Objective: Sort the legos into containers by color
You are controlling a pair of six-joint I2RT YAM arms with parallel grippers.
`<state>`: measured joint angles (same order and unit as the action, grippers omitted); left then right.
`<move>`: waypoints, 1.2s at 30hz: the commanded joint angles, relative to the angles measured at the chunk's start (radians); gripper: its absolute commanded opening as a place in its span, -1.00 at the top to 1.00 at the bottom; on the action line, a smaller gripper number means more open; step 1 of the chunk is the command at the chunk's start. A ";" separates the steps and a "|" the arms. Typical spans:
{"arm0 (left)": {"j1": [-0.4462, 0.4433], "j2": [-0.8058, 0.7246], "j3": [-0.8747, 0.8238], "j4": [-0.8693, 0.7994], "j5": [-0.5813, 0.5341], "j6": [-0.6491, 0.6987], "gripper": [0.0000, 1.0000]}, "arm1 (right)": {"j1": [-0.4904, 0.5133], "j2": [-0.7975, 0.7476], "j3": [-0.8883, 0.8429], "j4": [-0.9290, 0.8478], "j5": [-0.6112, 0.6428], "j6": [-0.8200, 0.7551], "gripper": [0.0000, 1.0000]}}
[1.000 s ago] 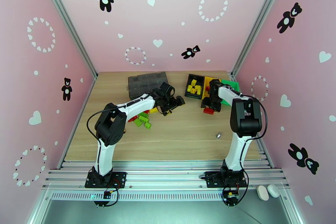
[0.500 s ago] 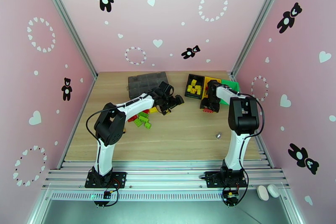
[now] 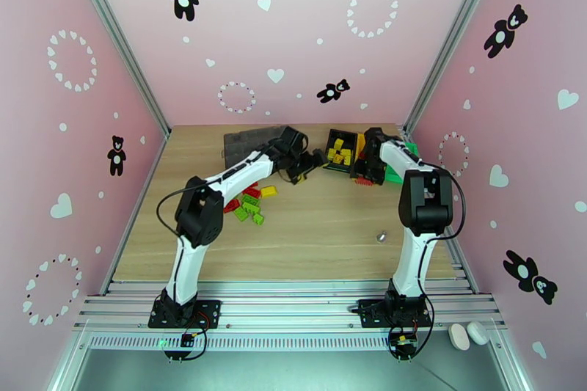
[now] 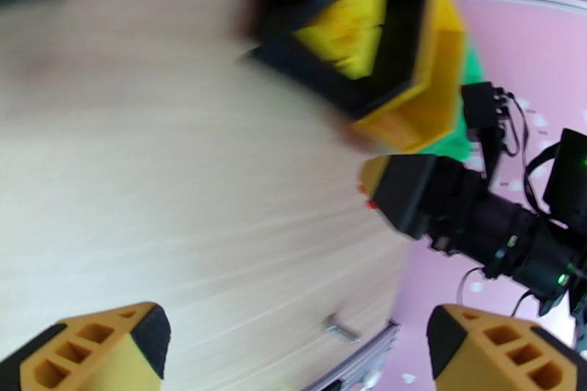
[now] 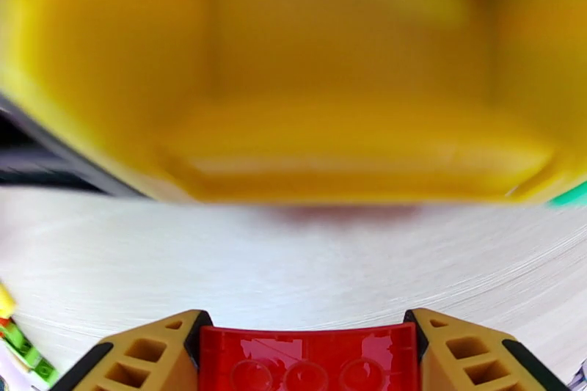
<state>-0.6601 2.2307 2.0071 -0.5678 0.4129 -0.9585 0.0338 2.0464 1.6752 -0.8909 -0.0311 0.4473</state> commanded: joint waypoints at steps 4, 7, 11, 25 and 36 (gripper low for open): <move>-0.020 0.236 0.382 -0.147 0.148 0.025 -0.97 | -0.034 0.034 0.183 -0.066 0.036 0.044 -0.21; -0.023 0.300 0.500 -0.170 0.176 0.002 -0.97 | -0.046 0.088 0.269 -0.080 0.049 0.065 -0.22; -0.021 0.305 0.501 -0.156 0.180 -0.012 -0.97 | -0.056 0.172 0.394 -0.105 0.039 0.077 -0.34; 0.018 0.035 0.192 -0.212 -0.043 0.104 -0.96 | -0.034 0.169 0.420 -0.104 -0.017 0.068 -0.50; 0.038 -0.314 -0.297 -0.282 -0.368 0.120 -0.93 | 0.099 -0.049 0.116 0.003 -0.086 0.048 -0.39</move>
<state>-0.6334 1.9751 1.8122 -0.8017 0.1726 -0.8417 0.0929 2.0815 1.8427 -0.9192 -0.0818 0.5102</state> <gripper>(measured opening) 0.967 0.701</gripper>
